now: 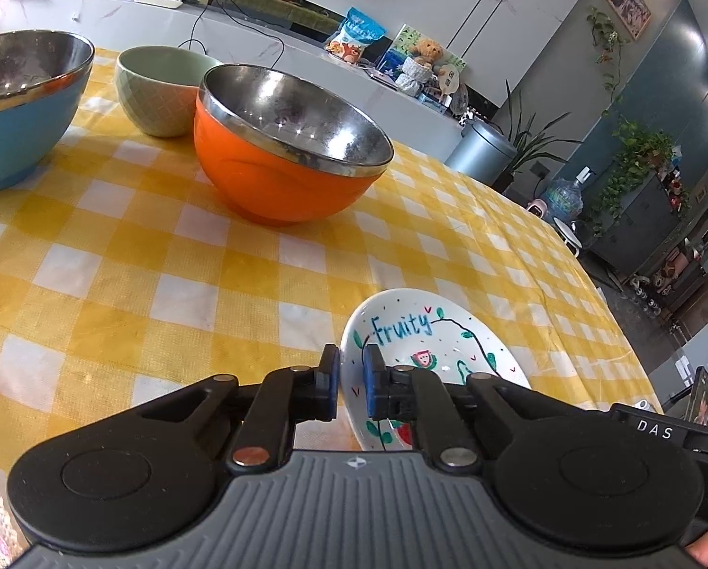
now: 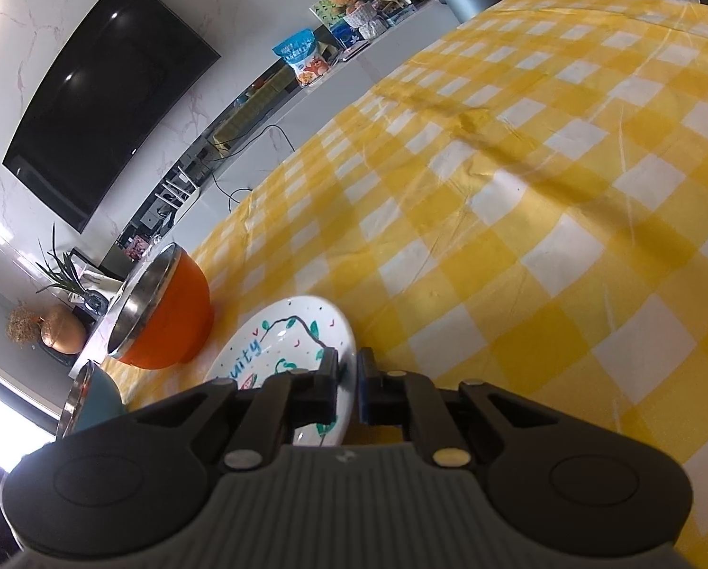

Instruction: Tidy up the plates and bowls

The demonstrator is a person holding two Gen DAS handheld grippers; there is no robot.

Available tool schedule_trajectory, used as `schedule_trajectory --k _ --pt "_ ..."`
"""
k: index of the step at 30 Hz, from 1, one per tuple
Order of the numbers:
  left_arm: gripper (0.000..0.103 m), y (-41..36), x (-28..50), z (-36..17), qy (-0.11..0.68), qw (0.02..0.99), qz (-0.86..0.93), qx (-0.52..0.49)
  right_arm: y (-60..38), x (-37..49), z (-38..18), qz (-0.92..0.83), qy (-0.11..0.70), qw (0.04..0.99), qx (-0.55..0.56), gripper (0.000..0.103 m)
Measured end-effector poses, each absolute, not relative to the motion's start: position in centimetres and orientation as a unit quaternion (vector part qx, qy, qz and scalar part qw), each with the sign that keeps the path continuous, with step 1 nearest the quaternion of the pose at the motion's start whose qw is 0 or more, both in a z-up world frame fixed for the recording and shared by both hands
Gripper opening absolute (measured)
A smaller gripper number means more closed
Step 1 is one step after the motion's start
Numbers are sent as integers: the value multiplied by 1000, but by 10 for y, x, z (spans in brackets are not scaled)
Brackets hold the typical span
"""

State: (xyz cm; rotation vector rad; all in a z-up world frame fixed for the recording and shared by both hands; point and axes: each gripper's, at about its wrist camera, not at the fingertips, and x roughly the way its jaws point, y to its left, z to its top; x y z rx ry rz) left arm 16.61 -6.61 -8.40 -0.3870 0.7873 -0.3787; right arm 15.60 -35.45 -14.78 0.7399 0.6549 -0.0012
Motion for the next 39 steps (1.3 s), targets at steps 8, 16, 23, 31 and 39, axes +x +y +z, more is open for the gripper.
schedule_trajectory --k 8,16,23,31,39 --pt "11 -52 153 -78 378 888 -178 -194 -347 151 -142 1 337 873 353 6" --pt "11 -29 134 -65 371 890 -167 -204 -325 135 -132 20 343 872 348 6" --pt "11 -1 109 -59 364 895 -147 -213 -297 121 -125 40 356 869 340 6" --pt "11 48 78 -60 365 893 -106 -241 -252 110 -120 79 374 868 318 6" --pt "11 94 52 -55 346 897 -62 -267 -203 108 -116 123 389 864 295 6"
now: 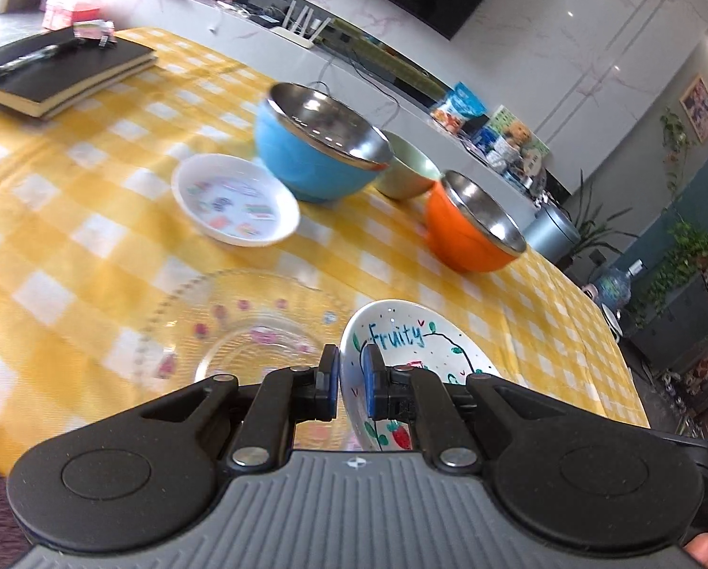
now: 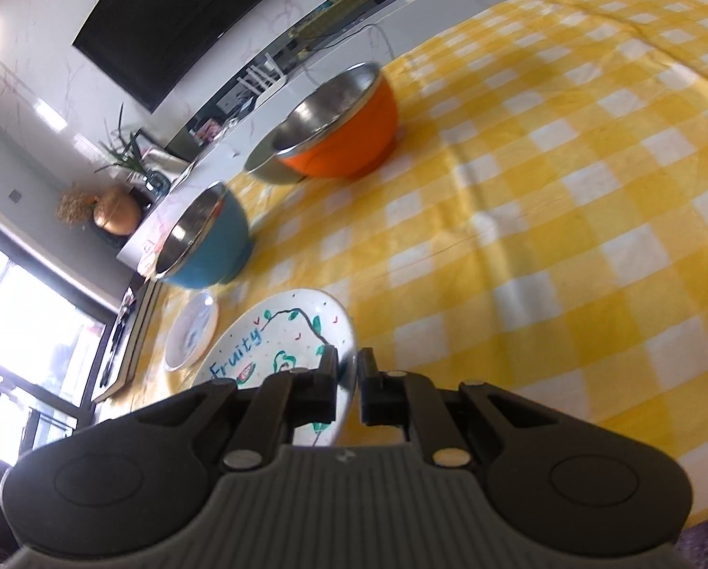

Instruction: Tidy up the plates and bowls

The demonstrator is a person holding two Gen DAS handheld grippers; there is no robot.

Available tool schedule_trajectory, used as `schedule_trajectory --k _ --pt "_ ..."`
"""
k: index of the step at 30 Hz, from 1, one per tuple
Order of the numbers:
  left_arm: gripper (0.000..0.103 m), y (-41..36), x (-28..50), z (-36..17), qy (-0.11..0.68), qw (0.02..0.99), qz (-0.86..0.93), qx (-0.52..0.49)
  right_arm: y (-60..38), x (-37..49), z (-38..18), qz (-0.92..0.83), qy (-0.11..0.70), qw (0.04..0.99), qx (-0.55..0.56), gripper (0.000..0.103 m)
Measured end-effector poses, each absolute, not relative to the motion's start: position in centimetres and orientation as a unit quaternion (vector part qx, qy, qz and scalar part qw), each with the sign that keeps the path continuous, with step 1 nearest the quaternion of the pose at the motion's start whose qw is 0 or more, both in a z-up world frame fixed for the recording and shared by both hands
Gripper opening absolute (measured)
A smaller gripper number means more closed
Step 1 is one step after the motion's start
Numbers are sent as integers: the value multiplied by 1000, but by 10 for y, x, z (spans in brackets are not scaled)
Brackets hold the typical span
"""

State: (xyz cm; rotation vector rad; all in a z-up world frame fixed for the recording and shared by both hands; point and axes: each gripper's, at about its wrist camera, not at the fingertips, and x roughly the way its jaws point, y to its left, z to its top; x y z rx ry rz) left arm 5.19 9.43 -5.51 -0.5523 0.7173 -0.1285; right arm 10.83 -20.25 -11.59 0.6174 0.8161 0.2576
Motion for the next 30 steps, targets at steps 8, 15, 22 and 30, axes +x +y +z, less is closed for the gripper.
schedule_trajectory --k 8,15,22,30 --pt "11 129 33 -65 345 893 -19 -289 -157 113 -115 153 403 863 263 6" --pt "11 146 27 -65 333 894 -4 -300 -135 119 -116 163 408 865 244 7" --pt "11 152 22 -62 322 899 4 -298 -121 122 -119 165 412 866 229 8" --pt "11 152 21 -65 326 898 10 -294 -110 121 -116 161 404 878 198 9"
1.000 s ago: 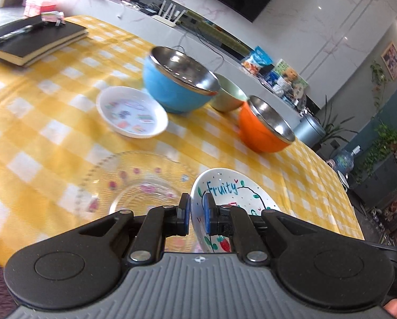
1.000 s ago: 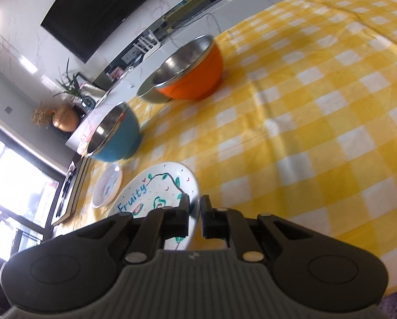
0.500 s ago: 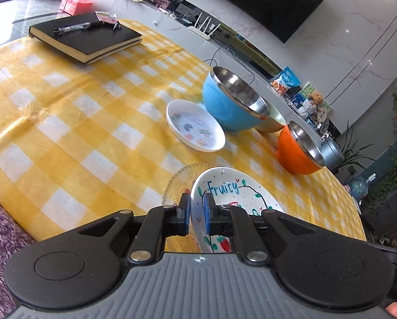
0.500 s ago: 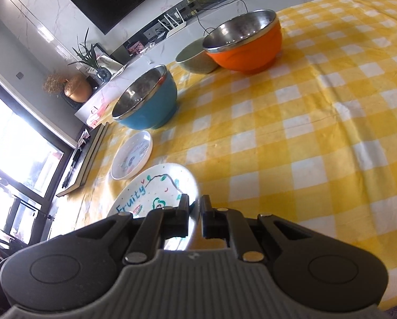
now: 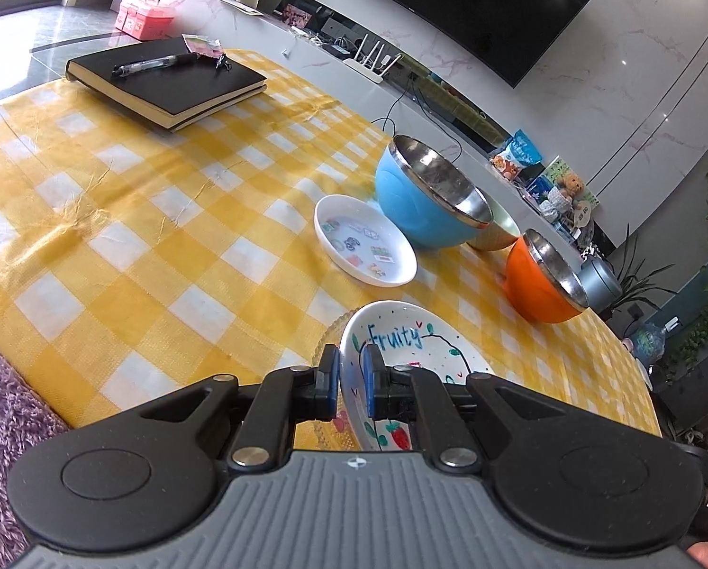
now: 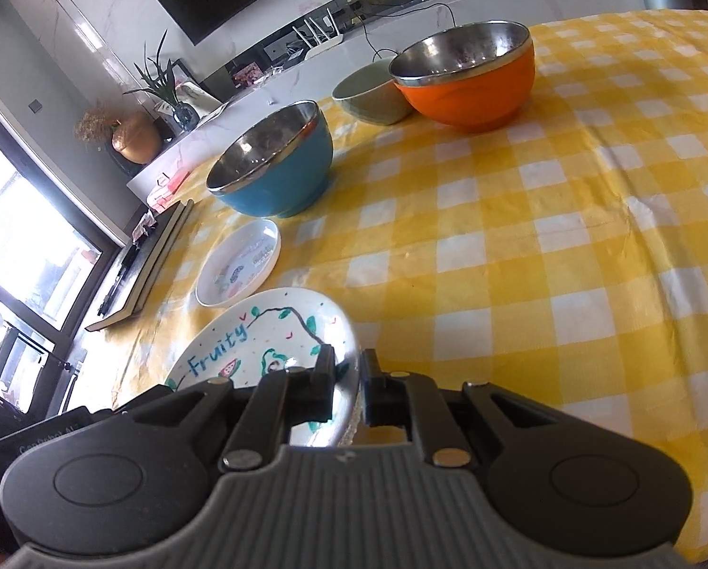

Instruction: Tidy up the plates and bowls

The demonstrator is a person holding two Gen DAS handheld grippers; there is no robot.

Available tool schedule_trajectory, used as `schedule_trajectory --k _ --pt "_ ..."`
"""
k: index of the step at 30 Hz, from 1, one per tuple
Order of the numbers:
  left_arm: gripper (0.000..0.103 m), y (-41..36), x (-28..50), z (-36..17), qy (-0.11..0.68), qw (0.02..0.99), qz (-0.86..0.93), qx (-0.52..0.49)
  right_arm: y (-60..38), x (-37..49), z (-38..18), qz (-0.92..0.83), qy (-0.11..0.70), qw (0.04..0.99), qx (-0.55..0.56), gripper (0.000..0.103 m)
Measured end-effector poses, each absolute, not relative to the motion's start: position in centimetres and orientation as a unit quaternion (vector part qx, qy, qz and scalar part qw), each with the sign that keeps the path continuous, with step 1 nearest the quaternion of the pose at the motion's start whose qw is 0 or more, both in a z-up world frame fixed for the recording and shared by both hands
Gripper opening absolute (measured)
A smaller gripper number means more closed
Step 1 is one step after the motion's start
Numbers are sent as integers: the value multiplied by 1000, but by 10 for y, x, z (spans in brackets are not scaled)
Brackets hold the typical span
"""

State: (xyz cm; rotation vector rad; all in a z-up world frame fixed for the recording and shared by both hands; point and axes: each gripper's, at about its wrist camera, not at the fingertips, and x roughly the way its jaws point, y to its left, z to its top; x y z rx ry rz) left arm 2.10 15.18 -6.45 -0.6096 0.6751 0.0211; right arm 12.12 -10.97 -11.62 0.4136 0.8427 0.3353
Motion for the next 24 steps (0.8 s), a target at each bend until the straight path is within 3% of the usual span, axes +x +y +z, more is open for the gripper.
schedule_trajectory --k 24 --pt "11 148 25 -66 332 904 8 -270 -105 122 -123 151 407 880 194 10"
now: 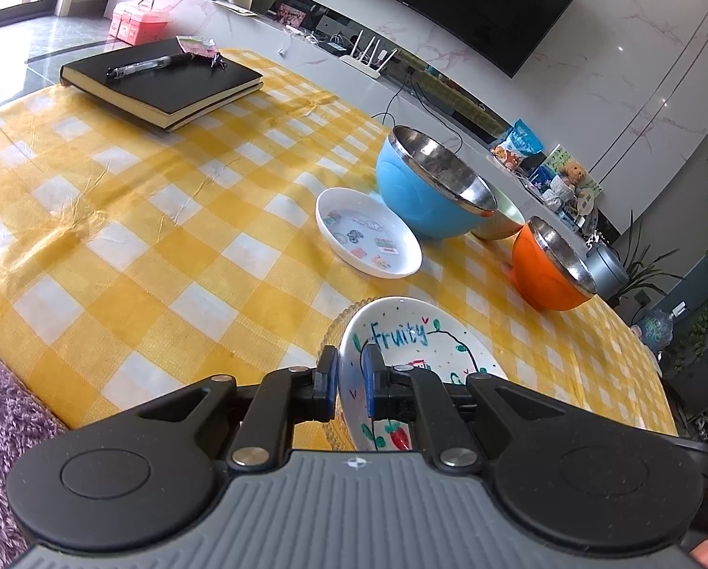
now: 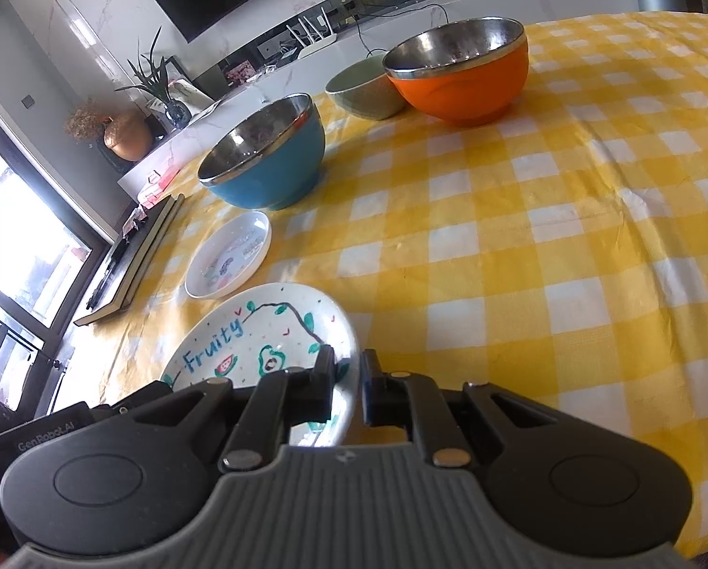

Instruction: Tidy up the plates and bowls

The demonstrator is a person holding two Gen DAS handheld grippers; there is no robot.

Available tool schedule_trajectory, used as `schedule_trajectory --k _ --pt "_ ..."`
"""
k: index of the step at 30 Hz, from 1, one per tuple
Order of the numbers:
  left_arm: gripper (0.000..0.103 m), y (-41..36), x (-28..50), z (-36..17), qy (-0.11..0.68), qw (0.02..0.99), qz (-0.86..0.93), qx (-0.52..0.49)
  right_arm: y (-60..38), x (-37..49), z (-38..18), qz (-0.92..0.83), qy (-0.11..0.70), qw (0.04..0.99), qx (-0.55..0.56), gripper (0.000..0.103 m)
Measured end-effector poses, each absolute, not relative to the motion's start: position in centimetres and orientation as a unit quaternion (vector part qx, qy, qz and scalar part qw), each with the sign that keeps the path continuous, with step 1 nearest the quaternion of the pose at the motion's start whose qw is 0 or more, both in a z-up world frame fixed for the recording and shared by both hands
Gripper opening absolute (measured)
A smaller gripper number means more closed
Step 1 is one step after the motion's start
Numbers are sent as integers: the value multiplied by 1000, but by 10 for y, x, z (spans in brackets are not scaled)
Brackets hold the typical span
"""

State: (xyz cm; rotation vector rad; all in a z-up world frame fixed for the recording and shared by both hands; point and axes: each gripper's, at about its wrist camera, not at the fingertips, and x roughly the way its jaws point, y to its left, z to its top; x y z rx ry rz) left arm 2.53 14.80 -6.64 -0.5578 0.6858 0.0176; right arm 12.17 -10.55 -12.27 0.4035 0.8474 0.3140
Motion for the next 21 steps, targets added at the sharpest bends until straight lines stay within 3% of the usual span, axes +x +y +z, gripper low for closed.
schedule_trajectory --k 4,6,10,15,21 --pt "13 146 25 -63 333 908 8 -255 -106 122 -122 153 405 880 194 12" --pt "21 144 23 -58 322 916 12 -237 -106 121 -119 155 399 884 190 12" --pt "21 141 20 -44 294 932 6 -210 -107 118 -114 153 391 890 177 24" --pt "38 146 22 -47 305 929 27 -207 -109 113 -110 153 394 891 164 25" --pt "39 159 25 -60 338 907 31 -249 -111 106 -114 151 408 886 159 24"
